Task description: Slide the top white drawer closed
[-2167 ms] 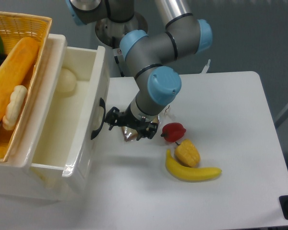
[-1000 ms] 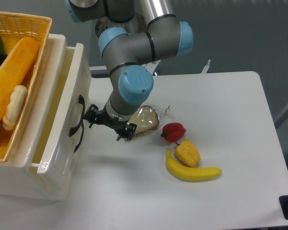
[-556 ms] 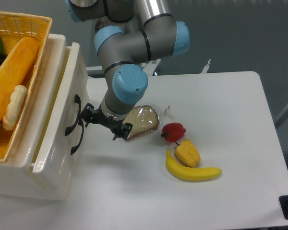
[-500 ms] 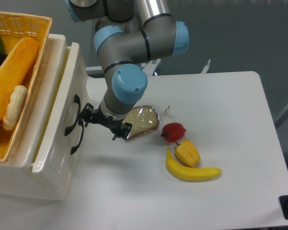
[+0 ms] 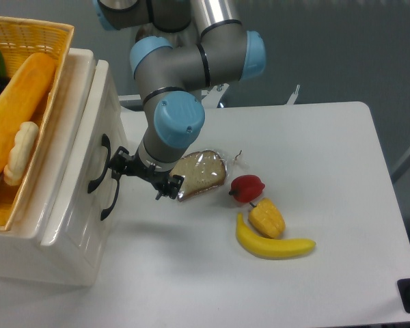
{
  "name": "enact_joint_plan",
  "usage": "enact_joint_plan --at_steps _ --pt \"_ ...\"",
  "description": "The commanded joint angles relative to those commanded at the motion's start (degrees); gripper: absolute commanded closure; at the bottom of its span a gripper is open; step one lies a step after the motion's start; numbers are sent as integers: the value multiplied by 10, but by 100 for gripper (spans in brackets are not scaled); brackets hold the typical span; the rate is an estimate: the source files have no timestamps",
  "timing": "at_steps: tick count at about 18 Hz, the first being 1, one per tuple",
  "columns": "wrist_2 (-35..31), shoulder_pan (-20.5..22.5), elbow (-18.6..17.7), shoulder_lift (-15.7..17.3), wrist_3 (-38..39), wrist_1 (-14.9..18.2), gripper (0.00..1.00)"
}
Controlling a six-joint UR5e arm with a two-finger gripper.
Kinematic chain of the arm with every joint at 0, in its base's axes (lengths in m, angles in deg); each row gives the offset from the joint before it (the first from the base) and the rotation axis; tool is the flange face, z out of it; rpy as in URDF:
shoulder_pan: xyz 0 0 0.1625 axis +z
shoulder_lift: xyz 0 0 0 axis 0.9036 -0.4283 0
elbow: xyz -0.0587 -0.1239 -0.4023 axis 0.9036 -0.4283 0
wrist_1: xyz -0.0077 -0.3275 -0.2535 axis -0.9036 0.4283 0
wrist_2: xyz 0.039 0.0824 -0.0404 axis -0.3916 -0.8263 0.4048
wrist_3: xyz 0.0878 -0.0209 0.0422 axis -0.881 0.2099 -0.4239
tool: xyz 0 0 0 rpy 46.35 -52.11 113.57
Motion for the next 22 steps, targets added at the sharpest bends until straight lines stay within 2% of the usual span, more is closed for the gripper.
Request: enact_joint_plan --at_steps 10,14,20,22 --pt "-7 4 3 -3 -7 -2 0" --pt "-39 51 41 0 -6 3 0" --pt "-88 94 53 0 -10 -2 0" --pt "-114 112 59 -1 -41 -2 0"
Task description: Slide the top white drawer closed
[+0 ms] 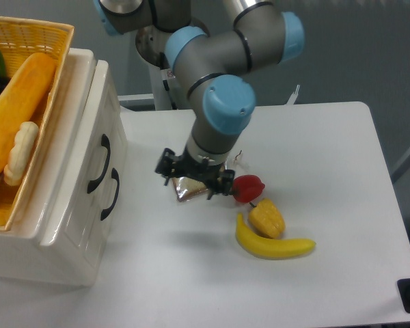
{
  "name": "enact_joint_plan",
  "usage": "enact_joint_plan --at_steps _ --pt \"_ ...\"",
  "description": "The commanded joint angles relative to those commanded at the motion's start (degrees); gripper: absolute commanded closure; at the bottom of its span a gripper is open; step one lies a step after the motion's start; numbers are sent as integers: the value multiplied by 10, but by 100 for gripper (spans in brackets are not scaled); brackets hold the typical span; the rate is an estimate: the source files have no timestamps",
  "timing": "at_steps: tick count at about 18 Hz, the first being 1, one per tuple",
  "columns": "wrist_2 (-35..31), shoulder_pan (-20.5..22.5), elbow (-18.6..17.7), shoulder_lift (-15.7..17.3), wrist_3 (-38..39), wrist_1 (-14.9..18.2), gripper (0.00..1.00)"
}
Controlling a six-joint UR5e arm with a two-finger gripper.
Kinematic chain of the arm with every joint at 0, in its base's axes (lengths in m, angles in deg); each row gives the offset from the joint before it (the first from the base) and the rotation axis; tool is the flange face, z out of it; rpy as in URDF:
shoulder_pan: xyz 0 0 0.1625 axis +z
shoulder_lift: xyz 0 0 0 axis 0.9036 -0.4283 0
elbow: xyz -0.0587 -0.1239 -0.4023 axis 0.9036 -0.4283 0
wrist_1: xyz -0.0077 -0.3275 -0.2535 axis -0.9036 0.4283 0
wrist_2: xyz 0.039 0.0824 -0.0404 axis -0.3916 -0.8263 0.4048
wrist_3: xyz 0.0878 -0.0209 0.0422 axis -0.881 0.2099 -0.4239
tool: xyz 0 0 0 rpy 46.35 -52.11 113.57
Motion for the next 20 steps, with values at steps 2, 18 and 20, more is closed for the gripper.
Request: enact_joint_plan --at_steps 2,18,20 --pt "-17 27 4 1 -55 0 0" --pt "-87 201 -3 53 -409 23 0" --pt "-78 227 -17 68 -468 28 0"
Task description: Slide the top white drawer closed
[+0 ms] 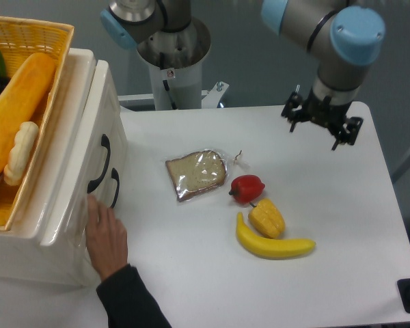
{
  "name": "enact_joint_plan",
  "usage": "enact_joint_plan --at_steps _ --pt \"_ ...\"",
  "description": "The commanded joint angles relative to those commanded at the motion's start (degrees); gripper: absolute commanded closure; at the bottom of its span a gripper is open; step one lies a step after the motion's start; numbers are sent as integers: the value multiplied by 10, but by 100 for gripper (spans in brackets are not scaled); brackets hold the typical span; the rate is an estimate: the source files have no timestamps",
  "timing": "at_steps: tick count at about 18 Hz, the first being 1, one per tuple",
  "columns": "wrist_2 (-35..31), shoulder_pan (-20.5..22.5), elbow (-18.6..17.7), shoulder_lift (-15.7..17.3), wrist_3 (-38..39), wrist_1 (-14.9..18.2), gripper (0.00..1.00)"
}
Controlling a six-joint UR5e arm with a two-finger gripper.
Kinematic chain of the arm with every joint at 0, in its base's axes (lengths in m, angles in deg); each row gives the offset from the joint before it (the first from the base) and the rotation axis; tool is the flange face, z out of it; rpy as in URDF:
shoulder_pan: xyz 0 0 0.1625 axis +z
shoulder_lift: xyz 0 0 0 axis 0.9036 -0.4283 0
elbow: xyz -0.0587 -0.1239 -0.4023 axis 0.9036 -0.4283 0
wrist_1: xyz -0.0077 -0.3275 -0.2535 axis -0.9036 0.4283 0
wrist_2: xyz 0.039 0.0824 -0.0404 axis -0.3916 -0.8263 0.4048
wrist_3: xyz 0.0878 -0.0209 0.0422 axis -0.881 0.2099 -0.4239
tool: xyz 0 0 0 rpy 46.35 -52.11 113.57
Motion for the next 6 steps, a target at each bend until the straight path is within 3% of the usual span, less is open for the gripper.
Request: enact_joint_plan --at_steps 6 --pt "19 38 -28 35 -88 0 0"
